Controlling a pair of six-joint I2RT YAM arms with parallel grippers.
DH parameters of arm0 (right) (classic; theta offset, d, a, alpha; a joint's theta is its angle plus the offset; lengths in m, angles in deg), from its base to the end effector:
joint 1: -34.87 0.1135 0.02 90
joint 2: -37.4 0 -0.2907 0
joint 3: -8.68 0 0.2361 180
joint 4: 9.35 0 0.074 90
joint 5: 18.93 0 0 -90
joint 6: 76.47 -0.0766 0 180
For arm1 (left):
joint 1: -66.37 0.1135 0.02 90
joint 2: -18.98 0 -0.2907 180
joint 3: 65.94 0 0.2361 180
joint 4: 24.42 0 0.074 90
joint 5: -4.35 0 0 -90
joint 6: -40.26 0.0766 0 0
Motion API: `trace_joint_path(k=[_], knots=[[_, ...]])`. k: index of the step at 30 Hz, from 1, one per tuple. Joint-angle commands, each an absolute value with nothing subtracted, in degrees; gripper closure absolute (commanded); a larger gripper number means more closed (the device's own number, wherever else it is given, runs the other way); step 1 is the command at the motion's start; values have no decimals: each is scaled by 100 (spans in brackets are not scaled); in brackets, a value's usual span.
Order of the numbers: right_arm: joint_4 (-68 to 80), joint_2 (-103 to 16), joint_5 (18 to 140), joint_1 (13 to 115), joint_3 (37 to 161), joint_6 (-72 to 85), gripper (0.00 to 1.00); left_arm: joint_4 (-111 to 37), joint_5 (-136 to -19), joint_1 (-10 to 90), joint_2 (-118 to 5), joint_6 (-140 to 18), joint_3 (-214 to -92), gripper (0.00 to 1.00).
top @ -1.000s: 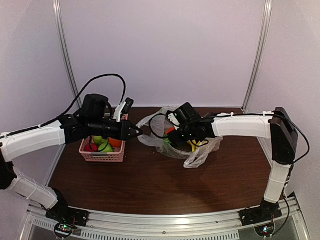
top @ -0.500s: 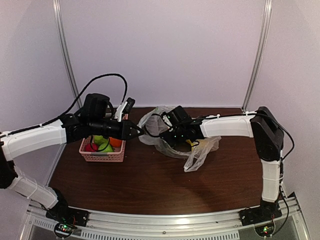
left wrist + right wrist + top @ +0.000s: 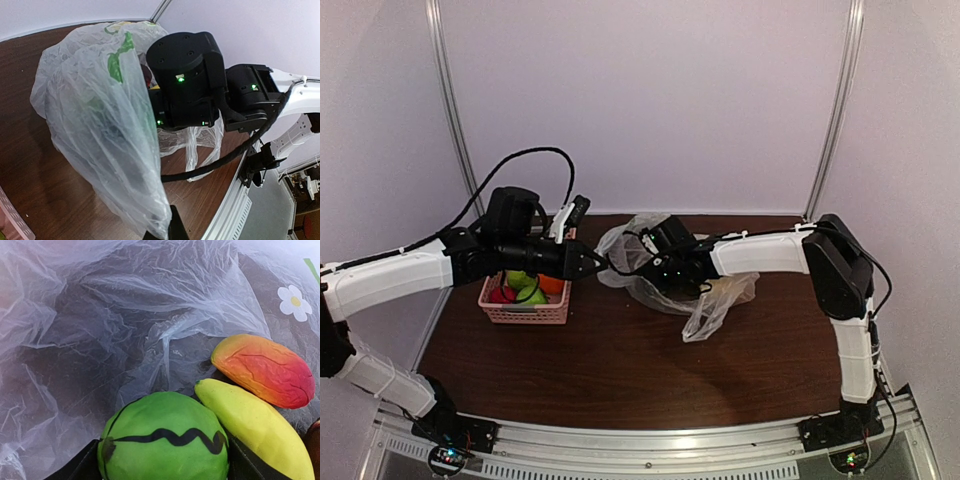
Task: Untie the knot of the plastic bag and take out the fruit
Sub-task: Pick up the fake fruit from the takeout bag.
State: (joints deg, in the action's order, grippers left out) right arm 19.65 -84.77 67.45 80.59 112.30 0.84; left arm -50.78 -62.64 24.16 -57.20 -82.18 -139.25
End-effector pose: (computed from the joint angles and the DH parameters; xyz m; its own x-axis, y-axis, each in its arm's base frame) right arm 0.3527 0.3547 0.1734 -0.6530 -0.3556 -0.6687 -0.5549 0.8256 0.1028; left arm 0.2113 -0.2321 0.3134 -0.7725 0.0341 -0.6341 0.5411 0.5579 -0.6292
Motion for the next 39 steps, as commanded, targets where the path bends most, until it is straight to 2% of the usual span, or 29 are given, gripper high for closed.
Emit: trace_joint_path(k=[1, 11, 26, 32, 33, 37, 39], knots=[[2002, -8531, 6782, 8022, 11318, 34, 30, -5008, -6240, 2384, -5652, -8168, -13941, 100], [1955, -8227, 6936, 8022, 11175, 259, 38, -4994, -6275, 2384, -5668, -8205, -13976, 100], [2019, -6581, 7033, 8356, 9642, 830, 40, -4983, -6478, 2384, -5725, -8348, -14097, 100], [2061, -5793, 7167, 8488, 9268, 507, 40, -5172, -6651, 2384, -5610, -8305, -14064, 99], [2054, -5641, 7266, 8496, 9228, 426, 40, -5180, -6669, 2384, -5587, -8297, -14047, 91], [1963, -5052, 7527, 8498, 9059, 192, 40, -5210, -6747, 2386, -5438, -8296, -13992, 37], [1886, -4715, 7692, 8505, 8958, 74, 40, -5250, -6819, 2384, -5307, -8272, -13992, 19]])
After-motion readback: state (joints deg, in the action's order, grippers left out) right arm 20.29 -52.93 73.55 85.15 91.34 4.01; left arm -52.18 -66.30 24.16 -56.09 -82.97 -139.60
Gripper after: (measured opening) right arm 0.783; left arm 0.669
